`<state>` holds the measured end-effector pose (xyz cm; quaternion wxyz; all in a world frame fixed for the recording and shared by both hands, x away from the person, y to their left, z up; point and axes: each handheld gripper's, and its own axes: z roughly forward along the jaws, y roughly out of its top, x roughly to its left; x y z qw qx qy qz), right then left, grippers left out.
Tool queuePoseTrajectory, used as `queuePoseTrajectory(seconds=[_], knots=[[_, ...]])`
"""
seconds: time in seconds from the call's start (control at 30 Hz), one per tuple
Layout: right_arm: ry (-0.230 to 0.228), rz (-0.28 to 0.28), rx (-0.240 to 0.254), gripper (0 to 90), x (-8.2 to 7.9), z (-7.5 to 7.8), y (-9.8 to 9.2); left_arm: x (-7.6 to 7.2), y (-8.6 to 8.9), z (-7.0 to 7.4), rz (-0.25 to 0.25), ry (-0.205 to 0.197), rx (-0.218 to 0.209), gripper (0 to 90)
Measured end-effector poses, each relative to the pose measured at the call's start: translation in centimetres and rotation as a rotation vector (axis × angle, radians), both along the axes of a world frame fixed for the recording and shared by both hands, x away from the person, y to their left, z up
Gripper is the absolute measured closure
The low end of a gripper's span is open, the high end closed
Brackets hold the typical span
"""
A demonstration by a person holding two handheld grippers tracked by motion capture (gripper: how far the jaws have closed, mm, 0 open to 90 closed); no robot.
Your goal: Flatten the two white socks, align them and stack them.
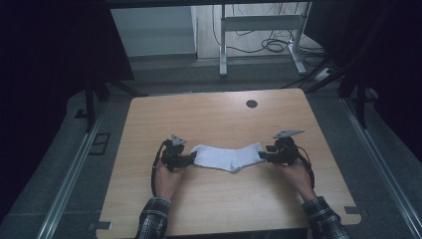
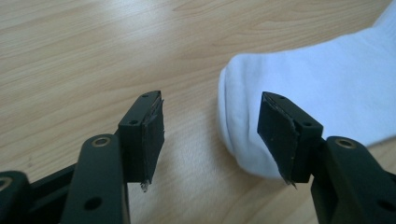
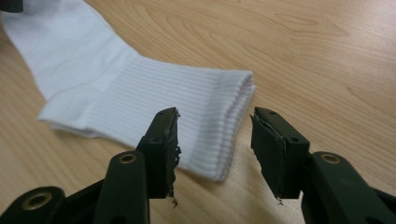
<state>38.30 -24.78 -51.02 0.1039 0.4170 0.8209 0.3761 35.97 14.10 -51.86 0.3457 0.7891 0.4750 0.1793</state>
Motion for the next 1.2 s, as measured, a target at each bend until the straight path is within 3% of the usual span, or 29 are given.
queuePoseTrajectory(seconds=[0.33,0.43,0.7,1.2], knots=[[-0.039,0.036,-0.018,41.7,-2.6,1.6,-0.3,-2.9,0.6,1.5,-0.072,-0.036,-0.013,27.1],[-0.058,0.047,-0.024,39.4,-3.7,2.3,-0.5,-4.0,0.7,2.1,-0.099,-0.045,-0.043,23.6],[-0.076,0.063,-0.012,35.6,-5.4,2.9,-1.0,-5.9,0.6,2.8,-0.137,-0.047,-0.075,18.5],[-0.104,0.083,0.0,22.3,-8.0,2.4,-2.1,-9.3,0.9,2.2,-0.165,-0.052,-0.043,14.0]])
